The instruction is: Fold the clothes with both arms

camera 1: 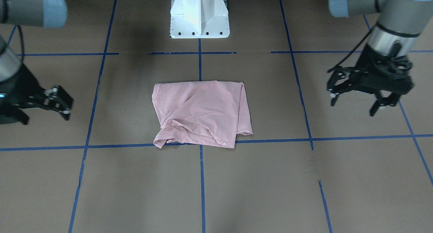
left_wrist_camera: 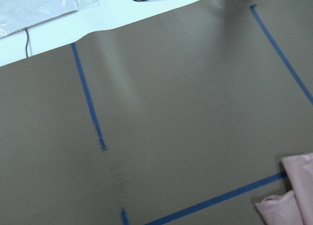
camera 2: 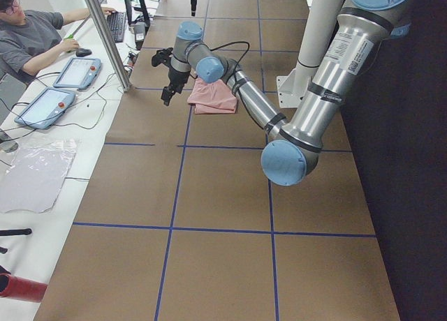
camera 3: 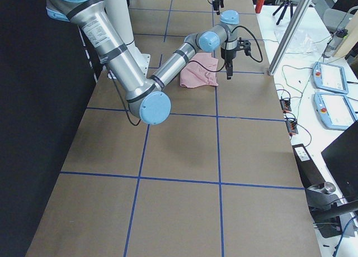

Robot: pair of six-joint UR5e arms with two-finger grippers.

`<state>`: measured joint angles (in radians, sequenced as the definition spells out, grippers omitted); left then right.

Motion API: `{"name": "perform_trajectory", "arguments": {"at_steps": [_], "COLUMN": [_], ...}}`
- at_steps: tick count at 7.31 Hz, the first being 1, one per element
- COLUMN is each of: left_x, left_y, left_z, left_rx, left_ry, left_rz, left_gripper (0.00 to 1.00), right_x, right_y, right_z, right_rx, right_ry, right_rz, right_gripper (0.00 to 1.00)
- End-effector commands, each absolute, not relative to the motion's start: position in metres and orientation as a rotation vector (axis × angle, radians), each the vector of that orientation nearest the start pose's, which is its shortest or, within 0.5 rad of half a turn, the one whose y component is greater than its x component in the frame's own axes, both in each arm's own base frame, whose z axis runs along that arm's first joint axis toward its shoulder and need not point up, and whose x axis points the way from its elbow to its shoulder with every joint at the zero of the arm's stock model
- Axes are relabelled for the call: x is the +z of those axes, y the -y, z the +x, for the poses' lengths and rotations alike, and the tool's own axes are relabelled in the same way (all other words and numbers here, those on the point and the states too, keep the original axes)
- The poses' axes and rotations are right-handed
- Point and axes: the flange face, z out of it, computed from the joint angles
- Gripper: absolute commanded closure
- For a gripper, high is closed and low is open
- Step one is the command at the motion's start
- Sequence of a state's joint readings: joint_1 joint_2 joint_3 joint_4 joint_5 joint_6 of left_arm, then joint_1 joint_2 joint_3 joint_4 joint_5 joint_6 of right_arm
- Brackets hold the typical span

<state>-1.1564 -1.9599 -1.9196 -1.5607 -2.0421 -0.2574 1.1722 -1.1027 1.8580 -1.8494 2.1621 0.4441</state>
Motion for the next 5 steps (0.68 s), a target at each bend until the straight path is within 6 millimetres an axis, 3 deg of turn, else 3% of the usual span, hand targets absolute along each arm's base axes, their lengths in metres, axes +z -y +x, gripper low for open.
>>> {"name": "perform_trajectory", "arguments": {"at_steps": [1,2,3,4,5], "left_x": [0.396,0.451,0.517,0.566,0.598], "left_y": [0.574,0.557,0.521,0.516,0.514], "left_z": [-0.016,-0.064,-0.078,-0.081,-0.1], "left_rx": [0.463,0.409,0.344,0.322,0.287], "left_ry": [-0.509,-0.572,-0.623,-0.63,-0.627], "left_rz": [0.528,0.471,0.364,0.313,0.331], "left_gripper": [0.0,0.0,0.0,0.0,0.0], "right_x": [0.439,0.513,0.574,0.623,0.659], "right_y": [0.551,0.525,0.48,0.453,0.441], "right_z": [0.001,0.055,0.078,0.079,0.08], "right_rx": [-0.287,-0.296,-0.222,-0.187,-0.158], "right_ry": [0.701,0.737,0.766,0.775,0.786], "right_rz": [0.174,0.131,0.056,-0.02,-0.08], "right_gripper": [0.0,0.0,0.0,0.0,0.0]}}
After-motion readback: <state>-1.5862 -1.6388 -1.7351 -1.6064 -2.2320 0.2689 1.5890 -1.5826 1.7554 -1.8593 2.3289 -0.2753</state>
